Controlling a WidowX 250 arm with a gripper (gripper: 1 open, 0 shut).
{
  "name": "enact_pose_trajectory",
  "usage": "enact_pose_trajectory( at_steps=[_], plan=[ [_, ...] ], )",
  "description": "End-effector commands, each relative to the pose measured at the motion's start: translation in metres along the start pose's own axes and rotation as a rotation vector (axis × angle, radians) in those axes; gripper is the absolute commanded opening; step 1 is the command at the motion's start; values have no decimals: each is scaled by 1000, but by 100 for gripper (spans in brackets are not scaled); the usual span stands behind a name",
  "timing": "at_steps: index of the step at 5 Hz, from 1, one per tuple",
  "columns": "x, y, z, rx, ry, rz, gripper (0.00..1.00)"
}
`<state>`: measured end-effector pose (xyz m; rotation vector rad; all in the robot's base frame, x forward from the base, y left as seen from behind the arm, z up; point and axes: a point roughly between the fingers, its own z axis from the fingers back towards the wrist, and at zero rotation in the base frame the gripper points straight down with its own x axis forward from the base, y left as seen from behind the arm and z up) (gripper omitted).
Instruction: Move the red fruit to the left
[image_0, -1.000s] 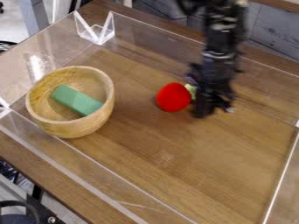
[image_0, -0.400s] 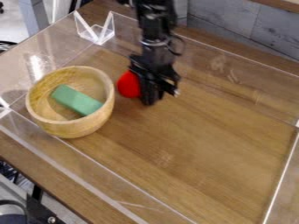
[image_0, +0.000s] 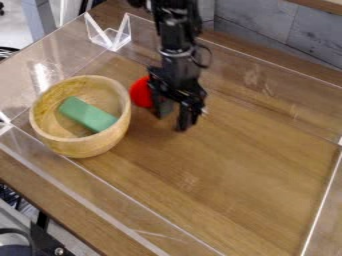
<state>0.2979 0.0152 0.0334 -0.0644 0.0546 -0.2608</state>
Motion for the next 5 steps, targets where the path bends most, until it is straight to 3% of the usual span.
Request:
enact_pose_trajectory(
  at_steps=[1, 2, 3, 4, 5],
  plan=[
    [5, -5, 17, 25, -59, -17, 0],
    [0, -4, 31, 23, -54, -43, 100],
    [-4, -1, 44, 21, -51, -71, 100],
    [-2, 19, 32, 26, -51, -54, 0],
    [-3, 36, 19, 30, -48, -38, 0]
  ],
)
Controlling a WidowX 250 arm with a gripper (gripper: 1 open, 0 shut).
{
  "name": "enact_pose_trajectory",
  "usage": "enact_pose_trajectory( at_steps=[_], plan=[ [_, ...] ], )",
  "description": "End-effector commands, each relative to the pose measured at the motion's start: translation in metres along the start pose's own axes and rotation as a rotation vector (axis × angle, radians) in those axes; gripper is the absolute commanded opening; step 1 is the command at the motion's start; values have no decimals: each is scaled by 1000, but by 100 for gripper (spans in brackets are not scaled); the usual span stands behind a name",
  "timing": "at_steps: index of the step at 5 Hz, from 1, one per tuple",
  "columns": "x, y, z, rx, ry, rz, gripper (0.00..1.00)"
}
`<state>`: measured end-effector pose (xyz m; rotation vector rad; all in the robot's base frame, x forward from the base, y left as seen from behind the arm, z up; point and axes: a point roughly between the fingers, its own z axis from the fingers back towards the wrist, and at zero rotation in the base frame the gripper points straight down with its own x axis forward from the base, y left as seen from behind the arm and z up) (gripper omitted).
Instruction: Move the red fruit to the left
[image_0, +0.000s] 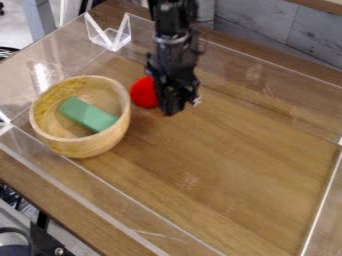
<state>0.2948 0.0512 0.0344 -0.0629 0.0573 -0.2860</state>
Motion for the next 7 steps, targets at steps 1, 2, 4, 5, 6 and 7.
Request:
enact_pose_trajectory(
  at_steps=[1, 2, 4, 5, 6, 7],
  plan=[
    [5, 7, 12, 24, -43, -56, 100],
    [1, 8, 11, 14, -39, -94, 100],
    [4, -11, 32, 10, -39, -104, 0],
    [3, -15, 38, 3, -40, -63, 100],
    [3, -18, 43, -4, -40, -14, 0],
    [-2, -7, 41, -14, -40, -26, 100]
  ],
)
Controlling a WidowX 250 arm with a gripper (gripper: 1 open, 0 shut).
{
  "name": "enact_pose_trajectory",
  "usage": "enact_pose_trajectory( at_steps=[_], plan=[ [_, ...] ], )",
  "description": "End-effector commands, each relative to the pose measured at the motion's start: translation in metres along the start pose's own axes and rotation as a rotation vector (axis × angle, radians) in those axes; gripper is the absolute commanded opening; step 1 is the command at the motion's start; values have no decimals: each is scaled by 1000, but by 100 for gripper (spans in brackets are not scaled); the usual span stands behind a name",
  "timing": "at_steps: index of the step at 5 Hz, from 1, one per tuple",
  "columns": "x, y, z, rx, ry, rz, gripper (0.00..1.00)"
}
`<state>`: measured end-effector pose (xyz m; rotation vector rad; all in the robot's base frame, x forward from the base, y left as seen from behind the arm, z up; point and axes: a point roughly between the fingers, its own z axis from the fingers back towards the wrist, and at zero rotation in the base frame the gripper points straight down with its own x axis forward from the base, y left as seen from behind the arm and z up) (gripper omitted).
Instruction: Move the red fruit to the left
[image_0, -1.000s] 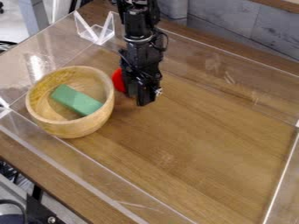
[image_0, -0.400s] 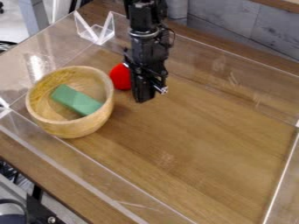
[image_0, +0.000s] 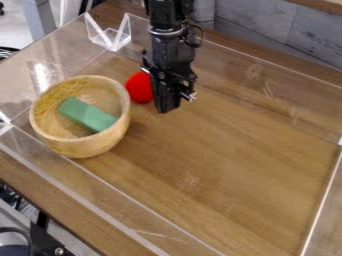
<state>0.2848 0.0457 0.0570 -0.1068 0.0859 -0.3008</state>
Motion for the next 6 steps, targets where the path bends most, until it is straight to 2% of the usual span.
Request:
enact_pose_trajectory(
  at_steps=[1, 2, 3, 4, 6],
  plan=[
    [2, 13, 18, 24, -61, -24, 100],
    [11, 7, 27, 13, -73, 12, 100],
    [26, -11, 47, 23, -108, 41, 100],
    [33, -29, 55, 27, -132, 82, 100],
    [36, -45, 64, 31, -150, 176, 100]
  ],
)
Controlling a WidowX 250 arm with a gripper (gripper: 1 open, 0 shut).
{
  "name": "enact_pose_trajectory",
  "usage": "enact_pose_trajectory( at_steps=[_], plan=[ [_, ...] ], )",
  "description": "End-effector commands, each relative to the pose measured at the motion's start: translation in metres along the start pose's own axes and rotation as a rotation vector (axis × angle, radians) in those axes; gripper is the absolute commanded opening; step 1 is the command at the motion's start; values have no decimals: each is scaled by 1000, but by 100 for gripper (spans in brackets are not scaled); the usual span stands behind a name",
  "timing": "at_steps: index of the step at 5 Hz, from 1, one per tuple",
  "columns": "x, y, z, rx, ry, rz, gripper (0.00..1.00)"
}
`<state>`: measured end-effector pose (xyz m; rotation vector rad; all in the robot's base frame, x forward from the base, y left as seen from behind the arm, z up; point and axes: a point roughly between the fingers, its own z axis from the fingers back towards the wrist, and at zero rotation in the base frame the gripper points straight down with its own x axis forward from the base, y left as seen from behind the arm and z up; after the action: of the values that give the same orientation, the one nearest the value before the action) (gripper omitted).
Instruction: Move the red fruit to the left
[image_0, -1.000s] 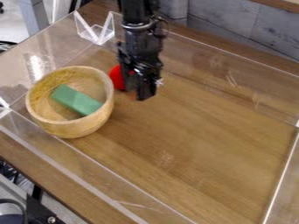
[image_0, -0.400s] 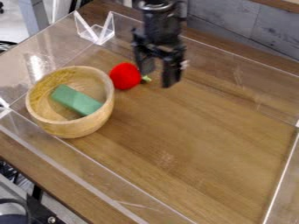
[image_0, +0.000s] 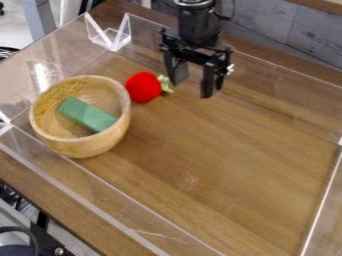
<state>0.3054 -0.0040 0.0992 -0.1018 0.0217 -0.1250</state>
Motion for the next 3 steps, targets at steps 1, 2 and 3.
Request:
enact_pose_trajectory(
  at_steps=[1, 2, 3],
  plan=[
    [9, -5, 38, 23, -82, -56, 100],
    [8, -16, 53, 27, -79, -122, 100],
    [5, -21, 53, 22, -65, -231, 100]
  ],
)
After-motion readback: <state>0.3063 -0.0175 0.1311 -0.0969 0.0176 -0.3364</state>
